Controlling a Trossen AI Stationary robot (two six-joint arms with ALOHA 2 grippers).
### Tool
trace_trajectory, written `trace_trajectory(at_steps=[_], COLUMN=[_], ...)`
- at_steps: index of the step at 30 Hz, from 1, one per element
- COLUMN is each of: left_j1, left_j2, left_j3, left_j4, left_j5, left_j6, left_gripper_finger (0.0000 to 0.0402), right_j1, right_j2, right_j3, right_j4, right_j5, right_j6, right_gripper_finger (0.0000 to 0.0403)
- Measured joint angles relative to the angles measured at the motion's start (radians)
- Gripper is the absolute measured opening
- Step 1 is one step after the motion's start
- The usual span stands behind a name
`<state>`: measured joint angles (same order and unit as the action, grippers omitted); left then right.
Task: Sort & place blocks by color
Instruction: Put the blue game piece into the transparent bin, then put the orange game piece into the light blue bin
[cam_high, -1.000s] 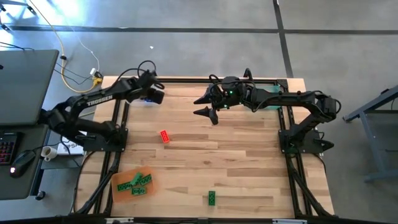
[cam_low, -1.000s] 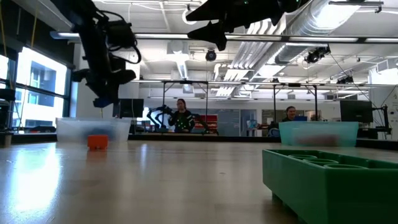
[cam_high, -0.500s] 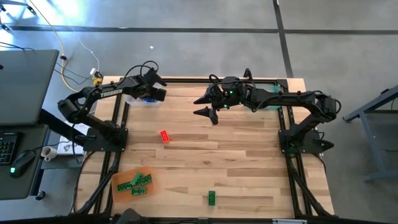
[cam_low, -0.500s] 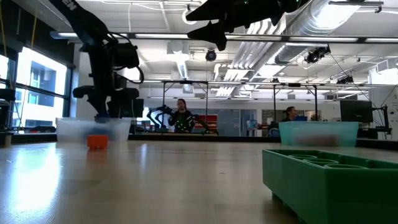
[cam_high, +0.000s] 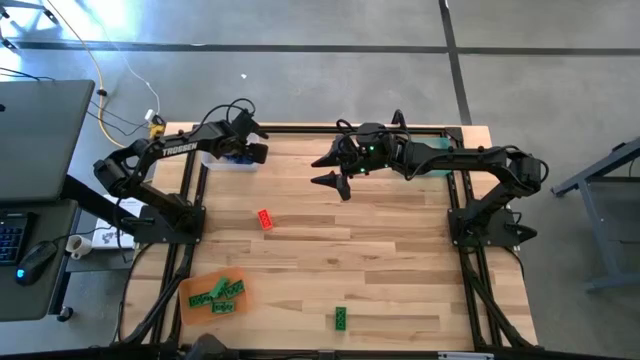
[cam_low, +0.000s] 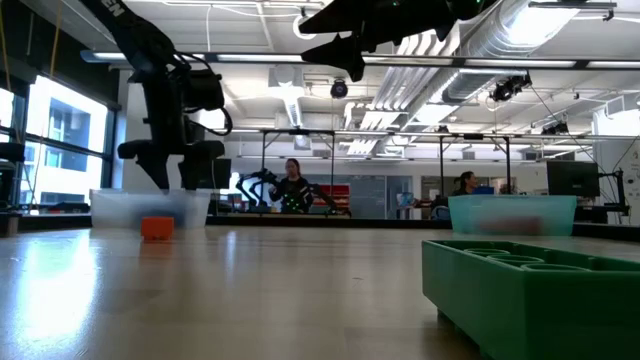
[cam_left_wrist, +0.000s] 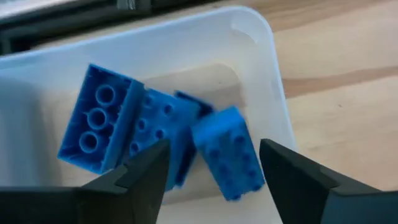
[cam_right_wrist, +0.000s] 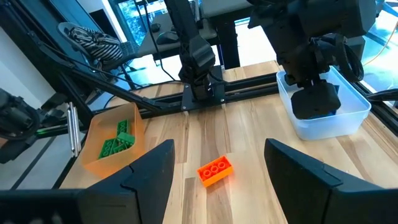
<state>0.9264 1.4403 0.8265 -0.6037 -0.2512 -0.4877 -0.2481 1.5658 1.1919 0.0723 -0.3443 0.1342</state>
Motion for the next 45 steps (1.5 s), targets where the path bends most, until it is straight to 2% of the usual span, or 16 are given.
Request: trace_trajectory(at_steps=[10,15,18,21,25,29,35,39,45], left_j1=[0.037,0.026,-0.002,-0.052,-0.14,-0.253,-0.411,-0.498,-0.593], left_j2=[0.0,0.0,-0.005,-0.023,-0.044,-0.058,-0.061,-0.056,-0.055], left_j3=[0.198,0.279,0.293,0.293,0.293,0.293,0.293,0.293,0.293], left_j4=[-0.243,-0.287,-0.296,-0.302,-0.338,-0.404,-0.428,-0.427,-0.426], left_j5=[0.188,0.317,0.397,0.435,0.396,0.332,0.302,0.215,0.16], left_j6=[0.0,-0.001,-0.017,-0.027,-0.048,-0.125,-0.224,-0.365,-0.652], left_gripper_finger=[0.0241,0.0243,0.0241,0.0242,0.0241,0.0241,0.0243,0.0243,0.0243], right_j1=[0.002,0.015,0.026,0.033,0.034,0.034,0.034,0.032,0.032], right_j2=[0.0,0.0,0.0,0.0,0.0,0.0,0.0,0.0,0.0], right_j3=[0.0,0.0,0.0,0.0,0.0,0.0,0.0,0.0,0.0], right_j4=[0.0,-0.001,-0.005,-0.016,-0.051,-0.111,-0.162,-0.178,-0.226], right_j5=[-0.001,-0.002,-0.004,-0.003,0.013,0.083,0.105,0.104,0.1], right_j6=[0.026,0.024,0.015,0.0,0.014,0.089,0.127,0.098,0.01], right_gripper_finger=[0.0236,0.0236,0.0236,0.0236,0.0236,0.0236,0.0236,0.0236,0.0236])
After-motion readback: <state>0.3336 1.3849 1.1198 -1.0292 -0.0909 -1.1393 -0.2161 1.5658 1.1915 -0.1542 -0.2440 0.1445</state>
